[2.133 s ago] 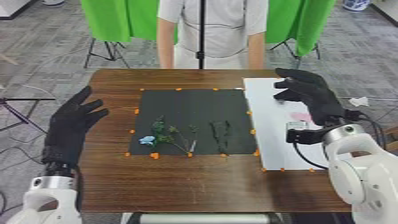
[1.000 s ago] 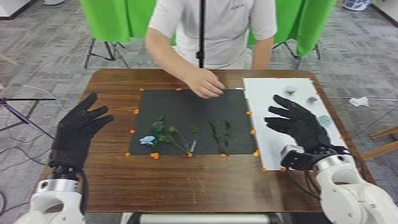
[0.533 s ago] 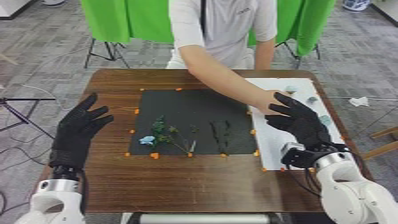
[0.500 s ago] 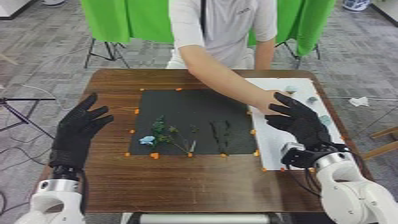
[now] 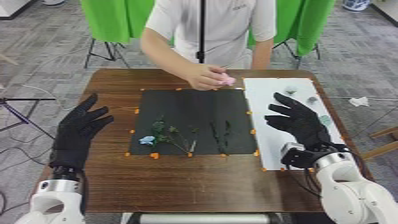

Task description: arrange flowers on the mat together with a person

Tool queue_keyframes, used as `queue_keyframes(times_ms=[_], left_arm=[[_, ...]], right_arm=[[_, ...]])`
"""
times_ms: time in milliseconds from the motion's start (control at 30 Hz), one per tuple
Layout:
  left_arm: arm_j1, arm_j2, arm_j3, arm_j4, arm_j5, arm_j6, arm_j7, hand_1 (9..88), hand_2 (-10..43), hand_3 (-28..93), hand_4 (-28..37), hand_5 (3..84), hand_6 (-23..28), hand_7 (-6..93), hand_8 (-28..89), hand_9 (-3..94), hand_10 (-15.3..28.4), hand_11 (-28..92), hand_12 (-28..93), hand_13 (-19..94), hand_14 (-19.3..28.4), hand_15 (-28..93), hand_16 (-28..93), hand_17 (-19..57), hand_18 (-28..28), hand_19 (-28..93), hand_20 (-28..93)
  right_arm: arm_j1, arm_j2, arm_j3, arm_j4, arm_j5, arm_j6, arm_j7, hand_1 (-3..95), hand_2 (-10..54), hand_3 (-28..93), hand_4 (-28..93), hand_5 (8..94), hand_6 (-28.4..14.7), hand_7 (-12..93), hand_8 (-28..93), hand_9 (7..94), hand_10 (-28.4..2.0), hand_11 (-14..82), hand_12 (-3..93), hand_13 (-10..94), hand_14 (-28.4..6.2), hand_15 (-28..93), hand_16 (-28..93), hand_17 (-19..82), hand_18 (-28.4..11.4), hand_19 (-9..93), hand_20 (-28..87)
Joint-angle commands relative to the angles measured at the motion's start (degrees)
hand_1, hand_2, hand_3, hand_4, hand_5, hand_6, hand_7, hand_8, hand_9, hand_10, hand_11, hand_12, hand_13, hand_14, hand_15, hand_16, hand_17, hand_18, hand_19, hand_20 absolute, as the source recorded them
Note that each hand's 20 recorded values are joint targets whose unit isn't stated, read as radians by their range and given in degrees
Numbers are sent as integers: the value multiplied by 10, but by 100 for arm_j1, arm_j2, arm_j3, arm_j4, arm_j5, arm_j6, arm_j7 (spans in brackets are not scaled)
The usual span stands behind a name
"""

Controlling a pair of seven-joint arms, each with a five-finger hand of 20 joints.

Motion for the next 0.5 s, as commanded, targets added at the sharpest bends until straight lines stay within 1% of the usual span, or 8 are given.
queue_keyframes(times_ms=[33,200,267,300,400,433,467,500], left_arm=[[82,-13,-16,-17,2,-6,-13,250,52,797,-269,369,53,108,-87,379,182,250,94,298,268,499,-76,-75,260,506,184],[73,-32,0,-17,8,-12,-35,249,51,798,-268,369,54,108,-87,379,182,251,94,298,269,500,-76,-75,260,506,186],[65,-48,-4,-18,22,-26,-75,249,51,798,-268,370,54,109,-87,379,182,252,94,298,269,500,-77,-75,260,506,186],[68,-30,0,-18,6,-17,-41,250,51,798,-268,370,55,109,-87,379,182,251,94,297,269,500,-77,-75,260,506,186],[54,-18,1,-19,-3,20,-20,250,51,797,-269,369,55,109,-87,378,183,251,94,297,268,501,-77,-75,260,506,187],[46,-25,-4,-14,9,-1,-32,250,52,797,-269,369,55,109,-87,379,184,252,94,297,269,501,-76,-75,260,507,187],[68,-8,1,-25,-5,28,-8,250,52,798,-268,369,55,109,-87,379,184,252,94,296,269,502,-76,-75,260,507,187],[49,-43,-9,-17,26,-11,-66,250,52,797,-268,369,56,110,-86,379,184,251,94,296,270,503,-76,-75,260,507,187]], right_arm=[[-37,-12,1,-27,-8,-15,-11,209,13,758,-283,420,40,157,-127,445,-126,73,149,391,-168,260,174,50,-227,485,166],[-27,-20,-12,-28,-26,3,2,208,12,759,-283,421,40,158,-127,446,-126,73,149,394,-167,265,174,50,-225,486,168],[-48,-23,5,-39,-19,-4,0,208,12,760,-283,421,40,159,-128,447,-126,74,150,394,-168,266,174,50,-224,486,168],[-30,-15,-4,-34,-32,2,6,209,13,759,-283,422,39,159,-128,447,-125,76,150,394,-168,267,174,50,-224,486,168],[-10,-13,-8,-21,-26,-31,-6,208,12,760,-283,423,39,160,-128,447,-125,76,150,395,-169,269,173,50,-224,486,169],[-16,-6,-17,-24,-45,-11,-11,208,12,760,-283,423,40,160,-128,447,-125,76,150,395,-169,270,173,50,-224,486,169],[10,-3,-33,-9,-48,-19,-3,208,12,760,-283,423,40,160,-128,447,-124,76,150,395,-169,271,173,50,-224,486,169],[-15,-6,-26,-24,-30,0,0,209,12,759,-283,423,40,160,-128,447,-124,76,149,395,-169,271,172,50,-223,486,169]])
